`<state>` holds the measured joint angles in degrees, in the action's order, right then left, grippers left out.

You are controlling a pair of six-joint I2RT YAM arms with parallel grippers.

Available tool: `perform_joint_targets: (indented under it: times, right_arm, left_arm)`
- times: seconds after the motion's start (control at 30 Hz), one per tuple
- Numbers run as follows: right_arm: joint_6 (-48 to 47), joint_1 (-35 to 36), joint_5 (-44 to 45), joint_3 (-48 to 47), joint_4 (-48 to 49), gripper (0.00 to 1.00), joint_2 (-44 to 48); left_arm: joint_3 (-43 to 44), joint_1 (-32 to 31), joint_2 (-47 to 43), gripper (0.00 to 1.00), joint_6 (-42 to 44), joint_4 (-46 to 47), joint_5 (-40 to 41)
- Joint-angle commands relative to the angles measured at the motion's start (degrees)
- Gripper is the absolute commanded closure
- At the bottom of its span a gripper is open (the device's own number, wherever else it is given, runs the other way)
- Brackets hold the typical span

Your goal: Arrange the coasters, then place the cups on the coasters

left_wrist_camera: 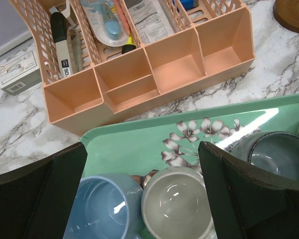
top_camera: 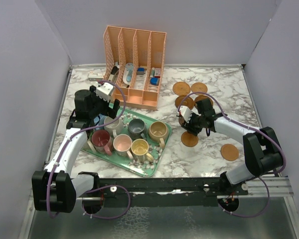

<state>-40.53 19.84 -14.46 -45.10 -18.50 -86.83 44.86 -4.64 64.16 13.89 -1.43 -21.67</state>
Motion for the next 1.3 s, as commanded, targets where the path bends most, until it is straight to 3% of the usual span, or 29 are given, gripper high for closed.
perform_joint_targets:
  times: [0.0, 0.8, 1.03, 1.27]
  right_arm:
    - [0.5, 0.1, 0.8, -1.5, -0.7, 0.50, -0.7]
    - [3.5, 0.0, -5.0, -5.1, -5.6, 0.46, 2.6]
    - [4.1, -0.3, -0.8, -3.4, -7.3, 0.45, 7.6]
    - [0.0, -7.4, -0.8, -1.1, -16.2, 0.44, 12.6]
  left_arm:
    - [-0.7, -0.3, -1.3, 0.01, 0.6, 0.6, -2.1]
    - [-1.2, -0.3, -1.3, 0.01, 0.7, 0.6, -3.0]
    - [-1.2, -0.3, -1.4, 0.01, 0.7, 0.6, -4.0]
    - [-0.8, -0.3, -1.9, 0.01, 0.3, 0.5, -4.3]
